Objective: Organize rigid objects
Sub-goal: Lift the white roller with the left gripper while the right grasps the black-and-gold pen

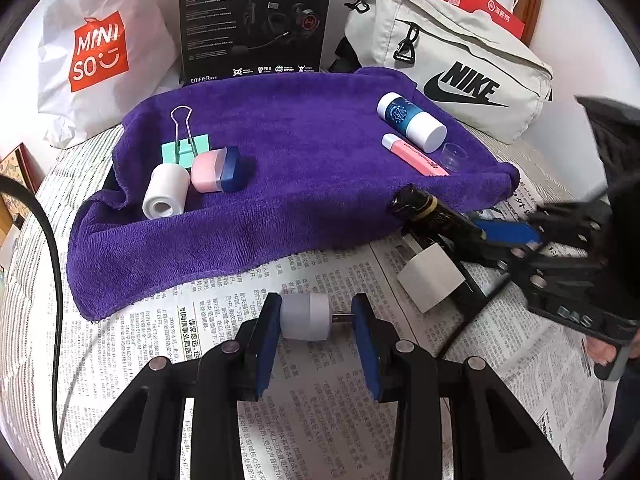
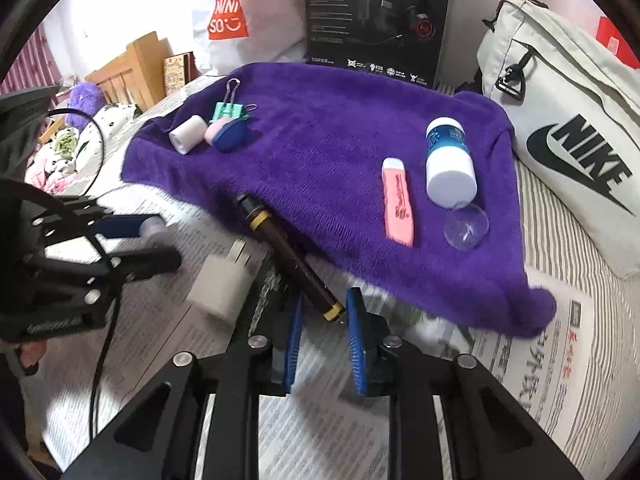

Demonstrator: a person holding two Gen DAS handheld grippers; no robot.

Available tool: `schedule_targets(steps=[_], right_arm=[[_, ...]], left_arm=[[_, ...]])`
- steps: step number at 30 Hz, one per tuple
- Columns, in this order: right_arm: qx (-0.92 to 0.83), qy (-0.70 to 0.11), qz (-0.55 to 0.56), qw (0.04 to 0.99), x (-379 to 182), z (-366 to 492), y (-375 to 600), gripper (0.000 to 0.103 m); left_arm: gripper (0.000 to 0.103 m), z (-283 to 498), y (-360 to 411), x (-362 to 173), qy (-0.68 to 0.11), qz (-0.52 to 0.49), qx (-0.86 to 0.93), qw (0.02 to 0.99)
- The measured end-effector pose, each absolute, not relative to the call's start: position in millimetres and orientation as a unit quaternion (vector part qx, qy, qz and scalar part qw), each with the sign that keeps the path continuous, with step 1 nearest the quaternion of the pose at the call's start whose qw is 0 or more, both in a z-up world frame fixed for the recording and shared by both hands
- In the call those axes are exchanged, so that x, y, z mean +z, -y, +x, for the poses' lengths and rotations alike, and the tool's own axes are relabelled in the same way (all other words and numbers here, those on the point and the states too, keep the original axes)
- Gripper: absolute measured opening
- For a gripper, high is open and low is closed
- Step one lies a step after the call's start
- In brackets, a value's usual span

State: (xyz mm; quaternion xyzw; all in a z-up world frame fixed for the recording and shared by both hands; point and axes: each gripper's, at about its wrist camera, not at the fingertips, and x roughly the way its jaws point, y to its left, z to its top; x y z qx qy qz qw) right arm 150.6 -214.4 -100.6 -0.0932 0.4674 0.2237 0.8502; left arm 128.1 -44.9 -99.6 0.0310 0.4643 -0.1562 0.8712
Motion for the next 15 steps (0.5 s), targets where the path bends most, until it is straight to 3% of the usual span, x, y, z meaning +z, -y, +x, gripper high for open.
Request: schedule_targets(steps=[5, 15], right_arm=[[0.222, -0.477, -0.06, 0.848, -96, 126, 235, 0.011], [0.21, -0.481, -0.048, 0.85, -99, 132, 239, 0.013]], left_arm=[[0.034, 129, 45, -100, -0.464, 0.029, -0.156, 0.871], [0.034, 130, 46, -100, -0.466, 0.033, -0.154, 0.871]])
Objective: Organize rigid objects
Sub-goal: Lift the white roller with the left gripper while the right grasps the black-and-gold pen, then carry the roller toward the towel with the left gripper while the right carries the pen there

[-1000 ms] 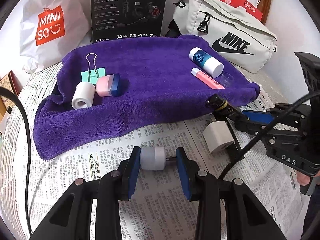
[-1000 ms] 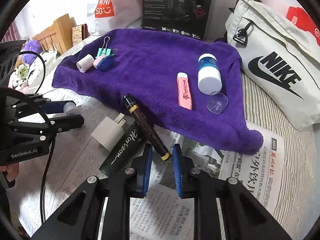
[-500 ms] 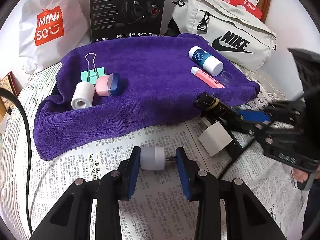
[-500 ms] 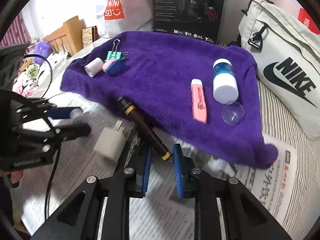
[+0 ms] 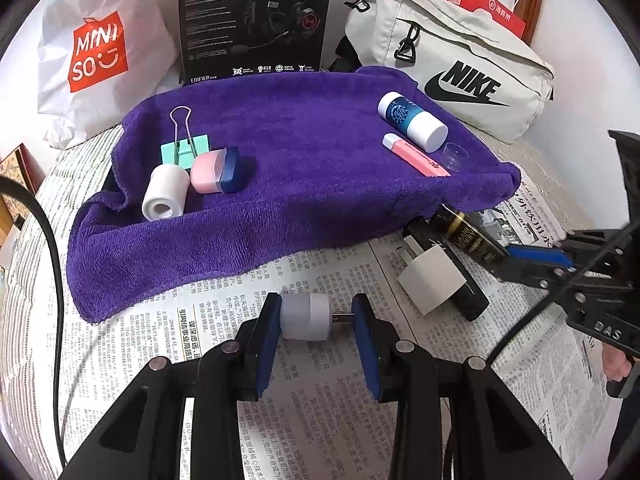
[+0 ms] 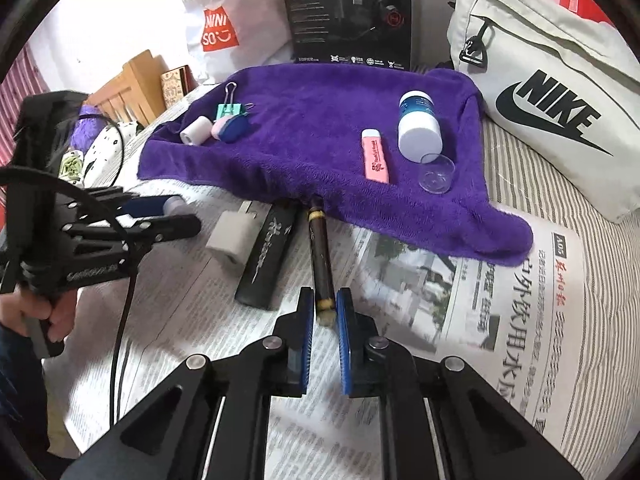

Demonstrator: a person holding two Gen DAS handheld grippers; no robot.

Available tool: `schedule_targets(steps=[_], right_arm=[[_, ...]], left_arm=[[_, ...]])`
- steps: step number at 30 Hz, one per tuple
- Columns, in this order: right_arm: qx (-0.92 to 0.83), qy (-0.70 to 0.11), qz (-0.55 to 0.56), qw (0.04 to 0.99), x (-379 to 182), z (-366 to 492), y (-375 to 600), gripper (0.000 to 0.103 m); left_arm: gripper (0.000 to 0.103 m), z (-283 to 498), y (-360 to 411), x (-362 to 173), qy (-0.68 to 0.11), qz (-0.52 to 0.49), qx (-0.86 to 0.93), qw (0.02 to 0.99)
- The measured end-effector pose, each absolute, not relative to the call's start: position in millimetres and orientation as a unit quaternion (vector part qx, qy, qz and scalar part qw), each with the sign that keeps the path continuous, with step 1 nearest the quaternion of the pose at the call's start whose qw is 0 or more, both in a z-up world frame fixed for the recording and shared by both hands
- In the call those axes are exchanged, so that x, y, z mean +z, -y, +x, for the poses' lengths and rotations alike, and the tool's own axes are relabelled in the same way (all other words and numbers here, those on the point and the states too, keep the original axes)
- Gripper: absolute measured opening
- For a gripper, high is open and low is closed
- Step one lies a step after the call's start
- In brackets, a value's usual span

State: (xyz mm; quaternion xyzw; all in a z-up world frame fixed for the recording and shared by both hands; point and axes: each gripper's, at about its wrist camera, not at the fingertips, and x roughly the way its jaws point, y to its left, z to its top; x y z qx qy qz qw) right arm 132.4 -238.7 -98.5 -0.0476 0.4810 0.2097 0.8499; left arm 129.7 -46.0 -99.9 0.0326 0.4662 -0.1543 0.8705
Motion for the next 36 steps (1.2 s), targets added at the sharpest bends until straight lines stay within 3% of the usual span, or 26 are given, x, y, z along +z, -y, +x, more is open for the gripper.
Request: schedule_targets(steps=[7, 10, 36], right_arm=[[0.213, -0.484, -0.062, 0.846, -107, 157, 221, 0.015], [0.215, -0.48, -0.066, 0.848, -107, 159, 217, 0.011], [0.161, -0.484, -0.053, 0.859, -92, 129, 244, 0.011]], left_arm=[[0.034, 130, 48, -100, -0.468, 0.037, -0.152, 0.87], [0.034, 131, 47, -100, -0.469, 0.034, -0.152, 0.869], [0.034, 122, 30, -93, -0.47, 0.021, -0.128, 0.873]])
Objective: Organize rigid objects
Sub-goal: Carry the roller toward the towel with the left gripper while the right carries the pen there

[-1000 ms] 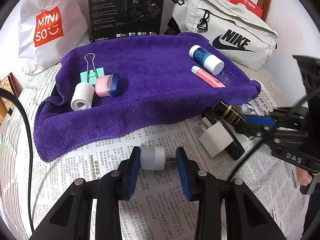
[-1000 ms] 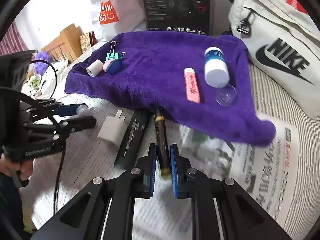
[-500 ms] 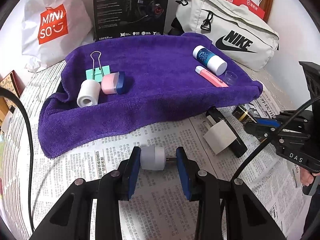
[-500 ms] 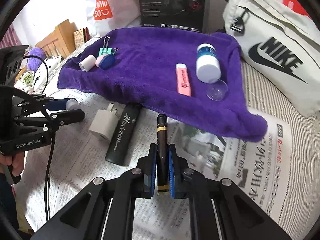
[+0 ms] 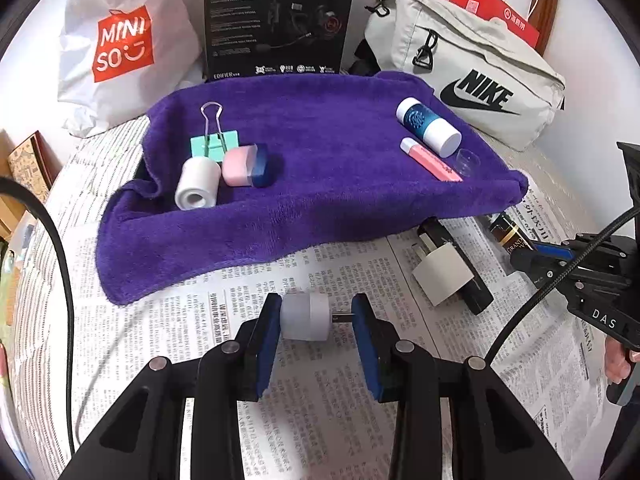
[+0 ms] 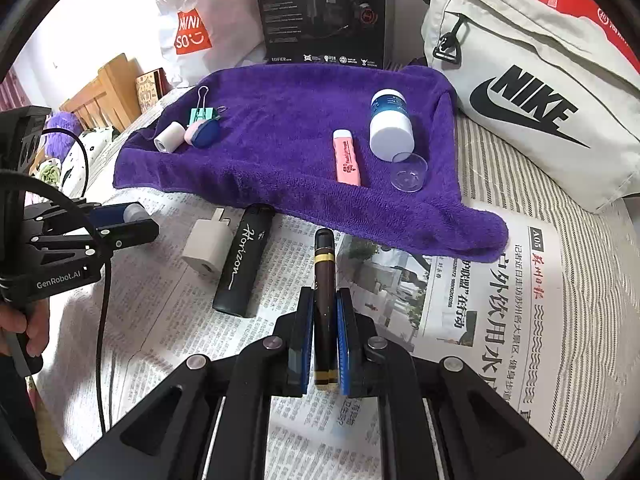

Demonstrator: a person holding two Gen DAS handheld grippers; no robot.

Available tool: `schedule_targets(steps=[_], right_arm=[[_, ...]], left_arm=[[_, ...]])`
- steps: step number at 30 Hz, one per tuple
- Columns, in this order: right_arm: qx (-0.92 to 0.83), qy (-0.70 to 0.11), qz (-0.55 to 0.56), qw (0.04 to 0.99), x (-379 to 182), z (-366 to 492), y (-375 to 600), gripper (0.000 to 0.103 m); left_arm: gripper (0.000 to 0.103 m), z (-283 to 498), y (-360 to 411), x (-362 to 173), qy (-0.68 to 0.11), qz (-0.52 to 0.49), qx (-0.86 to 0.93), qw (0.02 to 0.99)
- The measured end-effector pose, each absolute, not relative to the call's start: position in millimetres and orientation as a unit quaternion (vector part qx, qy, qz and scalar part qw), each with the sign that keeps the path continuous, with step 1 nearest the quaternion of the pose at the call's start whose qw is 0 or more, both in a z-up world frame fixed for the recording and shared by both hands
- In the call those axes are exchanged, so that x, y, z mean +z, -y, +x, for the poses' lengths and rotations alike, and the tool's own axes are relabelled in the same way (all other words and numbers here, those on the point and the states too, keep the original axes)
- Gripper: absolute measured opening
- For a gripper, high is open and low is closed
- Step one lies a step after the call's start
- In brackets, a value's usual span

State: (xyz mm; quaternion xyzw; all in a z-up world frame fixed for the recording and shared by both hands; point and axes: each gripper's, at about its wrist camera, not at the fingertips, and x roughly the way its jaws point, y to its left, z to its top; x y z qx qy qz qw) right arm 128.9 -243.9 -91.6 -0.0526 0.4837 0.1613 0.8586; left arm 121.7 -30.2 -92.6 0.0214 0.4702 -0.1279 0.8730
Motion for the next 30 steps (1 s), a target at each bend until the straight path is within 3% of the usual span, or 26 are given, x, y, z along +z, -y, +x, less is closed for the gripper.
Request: schedule_targets(steps=[30], right_arm=[[0.171, -0.459, -0.033, 0.871, -39, 167, 230, 0.011]], left_arm=[[0.034, 148, -5, -39, -0.443, -0.001, -0.104, 0.891]])
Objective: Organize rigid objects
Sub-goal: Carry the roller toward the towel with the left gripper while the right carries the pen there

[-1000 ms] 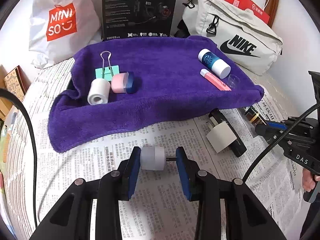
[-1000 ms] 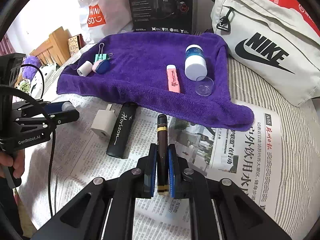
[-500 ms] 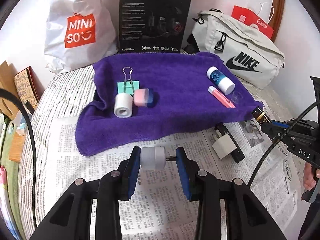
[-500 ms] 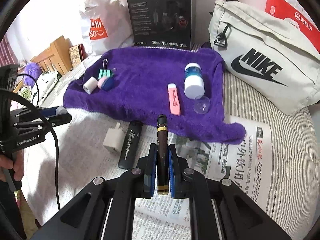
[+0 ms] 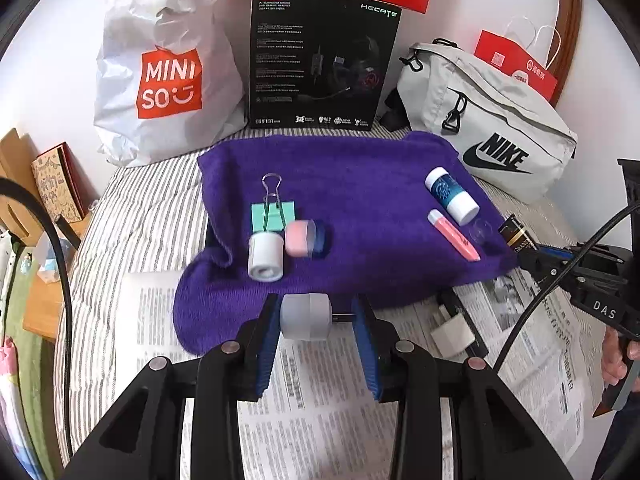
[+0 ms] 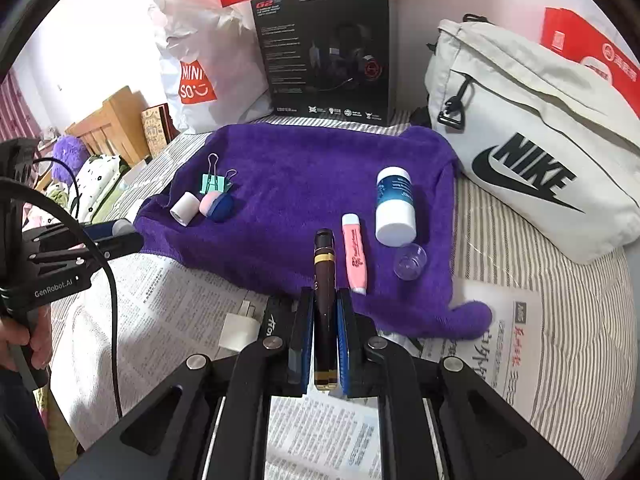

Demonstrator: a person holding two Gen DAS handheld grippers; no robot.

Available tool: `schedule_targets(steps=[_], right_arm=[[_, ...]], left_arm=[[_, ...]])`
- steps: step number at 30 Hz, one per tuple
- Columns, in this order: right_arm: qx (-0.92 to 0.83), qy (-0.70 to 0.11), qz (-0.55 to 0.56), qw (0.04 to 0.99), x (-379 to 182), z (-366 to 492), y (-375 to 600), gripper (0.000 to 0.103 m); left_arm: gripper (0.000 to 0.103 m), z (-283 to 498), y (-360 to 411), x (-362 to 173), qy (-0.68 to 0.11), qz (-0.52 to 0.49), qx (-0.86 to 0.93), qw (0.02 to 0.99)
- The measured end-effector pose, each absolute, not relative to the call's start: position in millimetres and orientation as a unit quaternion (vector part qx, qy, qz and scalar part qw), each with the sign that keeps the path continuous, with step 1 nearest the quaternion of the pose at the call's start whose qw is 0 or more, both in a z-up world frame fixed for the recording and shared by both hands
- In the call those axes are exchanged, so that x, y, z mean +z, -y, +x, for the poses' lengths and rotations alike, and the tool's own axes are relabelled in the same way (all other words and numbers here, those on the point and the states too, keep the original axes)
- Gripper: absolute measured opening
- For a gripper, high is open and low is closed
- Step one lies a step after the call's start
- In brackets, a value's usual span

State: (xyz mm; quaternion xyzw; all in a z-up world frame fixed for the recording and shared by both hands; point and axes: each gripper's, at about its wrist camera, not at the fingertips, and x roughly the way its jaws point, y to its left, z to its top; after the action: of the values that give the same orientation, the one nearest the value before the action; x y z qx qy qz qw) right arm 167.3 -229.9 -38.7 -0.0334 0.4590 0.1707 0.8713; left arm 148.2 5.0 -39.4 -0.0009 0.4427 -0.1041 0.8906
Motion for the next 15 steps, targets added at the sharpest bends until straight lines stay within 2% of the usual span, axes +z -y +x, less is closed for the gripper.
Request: schedule_targets(steps=[15], right_arm=[[0.166, -0.469, -0.046, 0.866, -46, 205, 221, 0.011]], left_arm=[[0.034, 183, 2, -41, -0.45, -0.002, -0.112, 0.886]])
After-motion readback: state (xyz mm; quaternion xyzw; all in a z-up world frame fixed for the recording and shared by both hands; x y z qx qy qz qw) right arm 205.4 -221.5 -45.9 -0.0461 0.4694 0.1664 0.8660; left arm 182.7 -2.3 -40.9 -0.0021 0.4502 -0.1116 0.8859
